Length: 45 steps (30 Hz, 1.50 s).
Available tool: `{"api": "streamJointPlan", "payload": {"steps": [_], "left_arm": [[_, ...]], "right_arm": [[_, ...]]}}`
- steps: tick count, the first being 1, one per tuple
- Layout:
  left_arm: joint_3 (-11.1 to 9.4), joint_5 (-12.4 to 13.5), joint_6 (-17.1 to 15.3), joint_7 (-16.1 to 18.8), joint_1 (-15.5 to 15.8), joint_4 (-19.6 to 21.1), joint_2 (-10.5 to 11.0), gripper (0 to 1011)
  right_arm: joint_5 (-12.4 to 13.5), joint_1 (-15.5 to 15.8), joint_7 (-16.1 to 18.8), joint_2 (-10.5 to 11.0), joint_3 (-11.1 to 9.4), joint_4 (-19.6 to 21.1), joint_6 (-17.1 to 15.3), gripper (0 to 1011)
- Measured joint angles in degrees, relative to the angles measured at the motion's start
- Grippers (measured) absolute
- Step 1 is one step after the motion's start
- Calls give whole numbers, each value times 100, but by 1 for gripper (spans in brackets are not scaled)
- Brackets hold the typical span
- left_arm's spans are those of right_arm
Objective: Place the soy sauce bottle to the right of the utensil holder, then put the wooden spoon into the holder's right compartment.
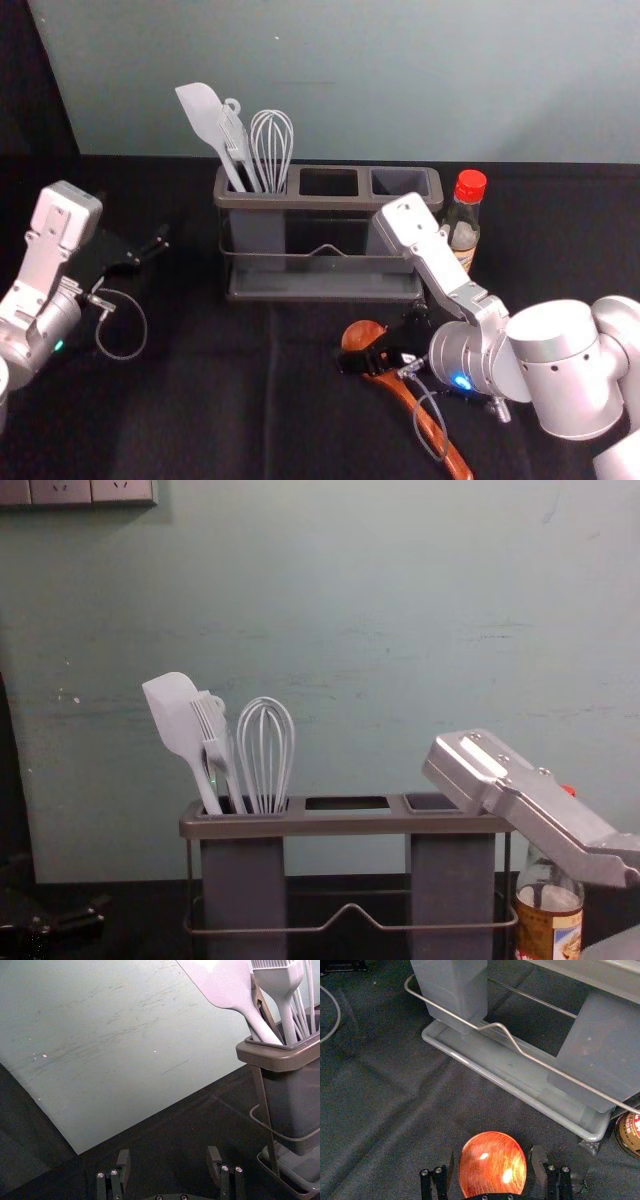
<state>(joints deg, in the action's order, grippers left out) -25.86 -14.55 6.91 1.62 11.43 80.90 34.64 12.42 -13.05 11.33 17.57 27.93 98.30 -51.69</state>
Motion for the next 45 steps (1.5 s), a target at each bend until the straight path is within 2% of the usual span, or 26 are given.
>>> {"api": "streamJointPlan", "payload": {"steps": [16,42,45], "left_arm": [[0,0,0,0,0,0,0,1005],[0,0,0,0,0,0,0,1005],[0,0,0,0,0,0,0,1005]], "right_arm": [[-248,-15,94,-89,34,-105,-63,1004],[-484,69,386,-185,-135,-195,18,1004],[-542,77,391,-211,-142,-209,20,953]]}}
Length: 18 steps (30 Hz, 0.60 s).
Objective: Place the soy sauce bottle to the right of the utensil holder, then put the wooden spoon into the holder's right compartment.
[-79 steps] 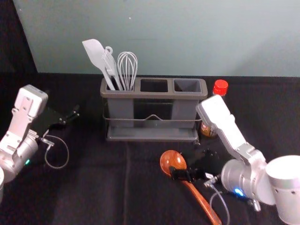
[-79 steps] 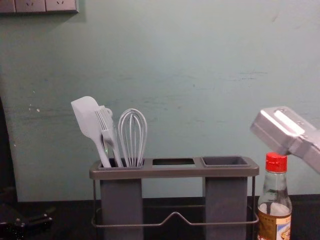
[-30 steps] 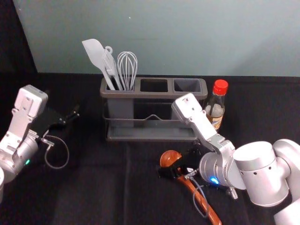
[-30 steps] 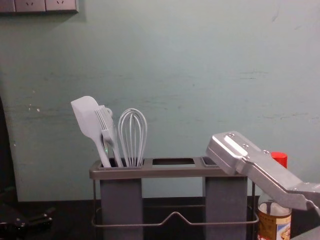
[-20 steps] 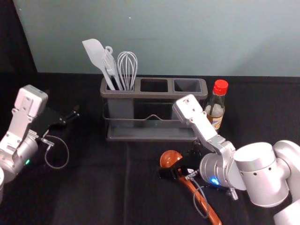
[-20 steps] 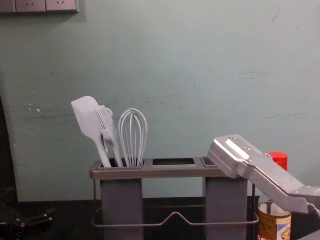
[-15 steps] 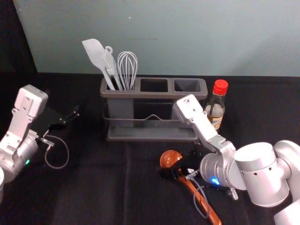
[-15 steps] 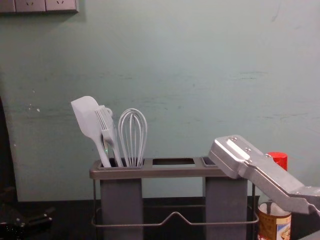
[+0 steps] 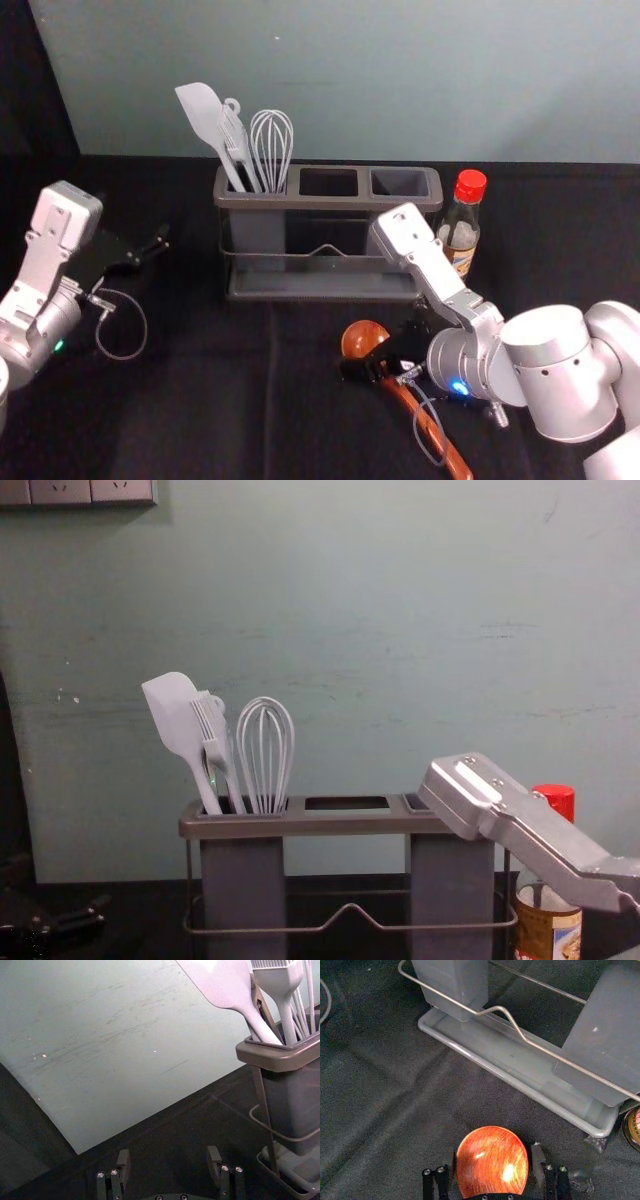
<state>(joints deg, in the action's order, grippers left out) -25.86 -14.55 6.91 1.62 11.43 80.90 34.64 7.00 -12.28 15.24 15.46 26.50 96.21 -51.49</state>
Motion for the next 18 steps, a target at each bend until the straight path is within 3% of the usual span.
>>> {"api": "streamJointPlan", "payload": {"steps": [6,10,18], "left_arm": [[0,0,0,0,0,0,0,1005],[0,0,0,0,0,0,0,1005],[0,0,0,0,0,0,0,1005]], "right_arm": [[-110,17,-31,-62,-16,-14,-18,842],[-133,60,-28,-73,-87,50,-33,838],[-73,253,161,31,-365,694,-153,838]]}}
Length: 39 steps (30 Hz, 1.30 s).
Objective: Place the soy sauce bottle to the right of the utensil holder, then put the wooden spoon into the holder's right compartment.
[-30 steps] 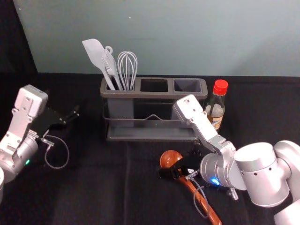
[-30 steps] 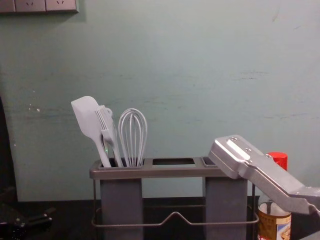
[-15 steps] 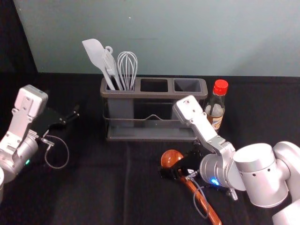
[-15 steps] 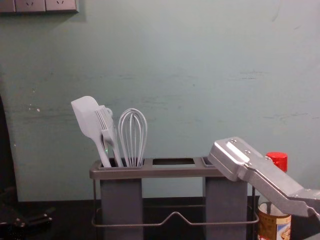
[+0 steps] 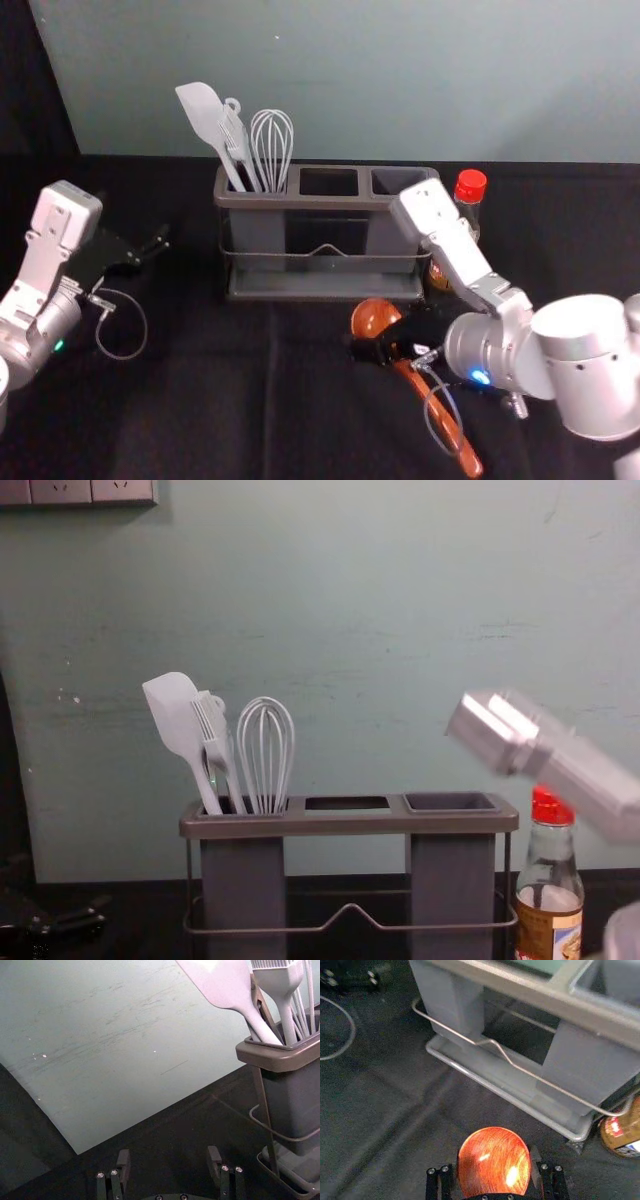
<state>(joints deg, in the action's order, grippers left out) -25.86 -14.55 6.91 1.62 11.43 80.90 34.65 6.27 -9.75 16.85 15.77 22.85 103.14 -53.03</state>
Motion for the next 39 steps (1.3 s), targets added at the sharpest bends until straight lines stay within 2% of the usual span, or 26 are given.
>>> {"api": "streamJointPlan", "payload": {"steps": [4,8,10,11,12,13,15,16,17,18,22,23,25,26,28,29,30,31,34,39], "left_arm": [[0,0,0,0,0,0,0,1005],[0,0,0,0,0,0,0,1005],[0,0,0,0,0,0,0,1005],[0,0,0,0,0,0,0,1005],[0,0,0,0,0,0,0,1005],[0,0,0,0,0,0,0,1005],[0,0,0,0,0,0,0,1005],[0,0,0,0,0,0,0,1005],[0,0,0,0,0,0,0,1005],[0,0,0,0,0,0,0,1005],[0,0,0,0,0,0,0,1005],[0,0,0,0,0,0,0,1005],[0,0,0,0,0,0,0,1005],[0,0,0,0,0,0,0,1005],[0,0,0,0,0,0,0,1005],[0,0,0,0,0,0,0,1005],[0,0,0,0,0,0,0,1005],[0,0,0,0,0,0,0,1005],[0,0,0,0,0,0,0,1005],[0,0,0,0,0,0,0,1005]], "right_arm": [[30,105,163,141,-93,380,-7,838],[83,271,357,310,-229,709,180,838],[105,397,464,410,-324,851,413,838],[120,508,523,482,-392,931,679,838],[120,508,523,482,-392,931,679,838],[133,646,538,551,-464,1000,1022,838],[160,793,542,599,-542,1047,1401,838],[195,941,538,634,-615,1074,1810,838],[210,1018,535,651,-652,1087,2065,838],[221,1199,507,677,-716,1095,2622,838],[170,1500,369,704,-798,1042,3875,837],[132,1594,293,696,-824,989,4380,838],[109,1684,212,664,-857,925,4883,838],[68,1760,108,613,-889,850,5380,838],[2,1822,5,553,-913,776,5824,838],[-39,1873,-89,471,-943,698,6212,838],[-52,1888,-123,436,-956,666,6355,838],[-107,1924,-201,351,-986,599,6669,838],[-226,1957,-314,221,-1038,509,7086,838],[-223,1981,-325,151,-1086,499,7143,837]]}}
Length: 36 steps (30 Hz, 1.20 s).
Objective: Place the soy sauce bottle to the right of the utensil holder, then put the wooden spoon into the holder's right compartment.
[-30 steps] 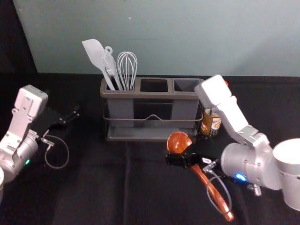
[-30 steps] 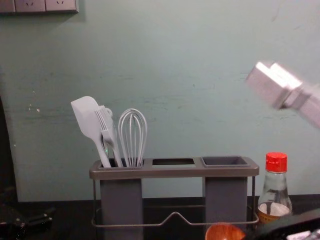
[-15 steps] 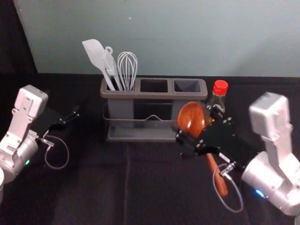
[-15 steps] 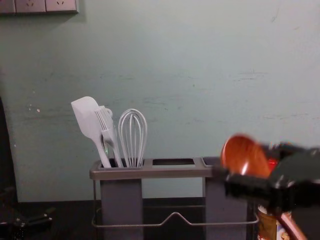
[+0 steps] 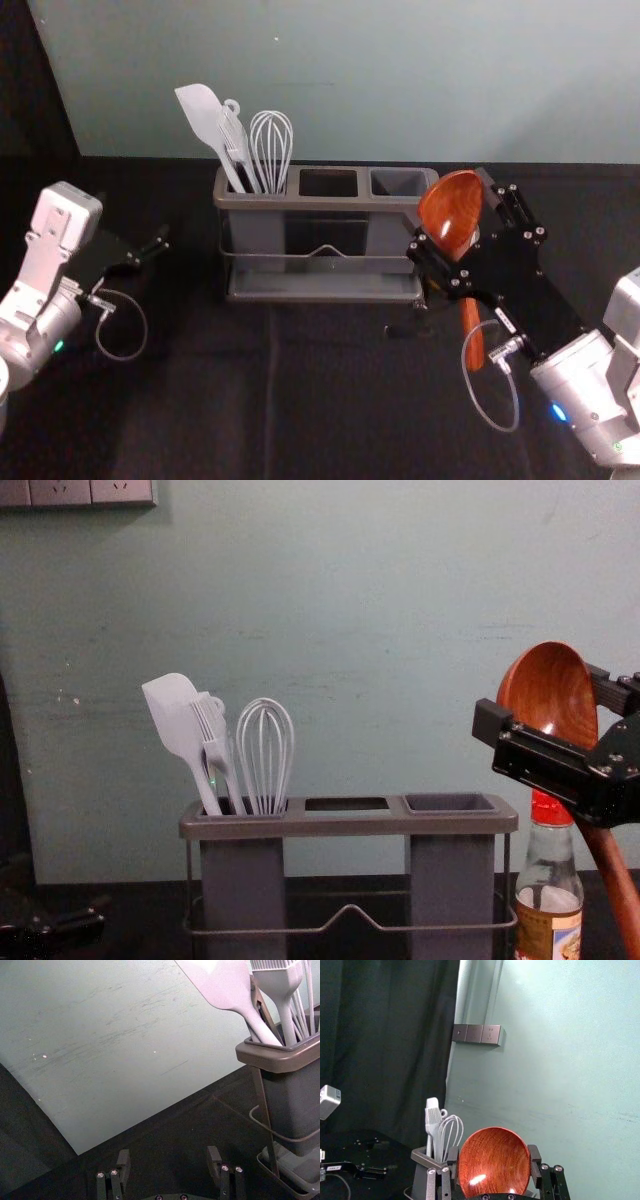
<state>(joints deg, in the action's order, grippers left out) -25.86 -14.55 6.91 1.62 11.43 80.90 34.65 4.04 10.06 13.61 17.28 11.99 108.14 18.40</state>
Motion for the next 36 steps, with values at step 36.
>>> {"api": "streamJointPlan", "payload": {"steps": [36], "left_arm": [[0,0,0,0,0,0,0,1005]], "right_arm": [[30,-727,276,-115,15,-361,-4,838]]}}
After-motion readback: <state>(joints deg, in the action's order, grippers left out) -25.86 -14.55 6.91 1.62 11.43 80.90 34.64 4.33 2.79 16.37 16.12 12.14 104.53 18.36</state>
